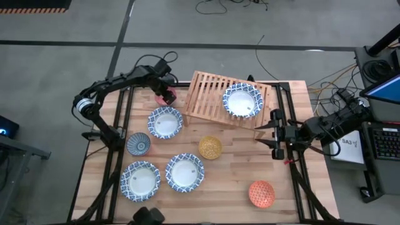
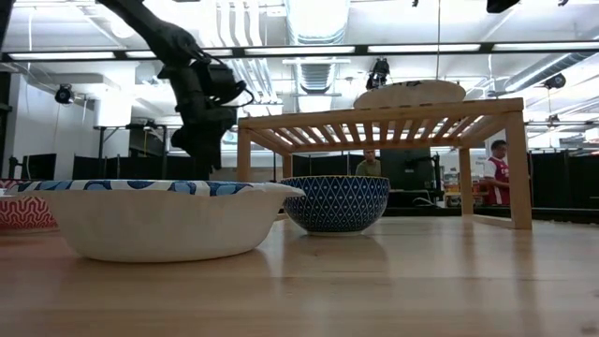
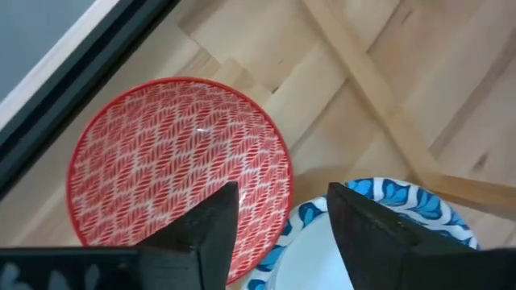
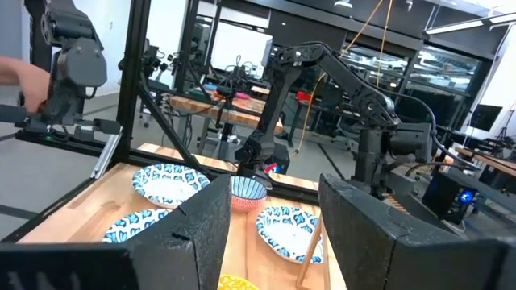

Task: Place and stack bowls onto a shelf
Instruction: Put the red pattern bowl on the shelf

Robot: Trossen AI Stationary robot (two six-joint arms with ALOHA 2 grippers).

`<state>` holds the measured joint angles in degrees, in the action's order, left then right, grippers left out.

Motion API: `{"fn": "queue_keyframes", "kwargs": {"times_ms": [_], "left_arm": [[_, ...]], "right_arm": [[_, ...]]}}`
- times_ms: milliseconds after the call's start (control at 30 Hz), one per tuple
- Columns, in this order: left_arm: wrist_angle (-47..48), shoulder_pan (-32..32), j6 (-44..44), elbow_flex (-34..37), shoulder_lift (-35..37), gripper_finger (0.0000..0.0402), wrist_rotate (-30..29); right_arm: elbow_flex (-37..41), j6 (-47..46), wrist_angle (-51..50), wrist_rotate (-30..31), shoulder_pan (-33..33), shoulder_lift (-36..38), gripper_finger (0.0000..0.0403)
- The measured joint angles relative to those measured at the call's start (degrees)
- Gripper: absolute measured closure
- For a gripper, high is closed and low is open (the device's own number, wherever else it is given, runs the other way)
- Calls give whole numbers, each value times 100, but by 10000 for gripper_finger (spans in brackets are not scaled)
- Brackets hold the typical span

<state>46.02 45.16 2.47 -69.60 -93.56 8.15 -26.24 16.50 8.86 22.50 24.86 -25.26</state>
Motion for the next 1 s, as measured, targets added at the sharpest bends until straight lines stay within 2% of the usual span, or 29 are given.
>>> {"fn": "queue_keyframes", "kwargs": {"times_ms": [200, 533, 1000], "left_arm": [[-80, -19, -89, 169, 0, 223, -118], [-834, -151, -152, 755, 0, 223, -119], [-1320, -189, -154, 894, 0, 223, -161]], "right_arm": [[0, -1, -4, 1, -1, 0, 225], [0, -1, -4, 2, -2, 0, 225], [0, -1, -7, 2, 0, 0, 225]]}}
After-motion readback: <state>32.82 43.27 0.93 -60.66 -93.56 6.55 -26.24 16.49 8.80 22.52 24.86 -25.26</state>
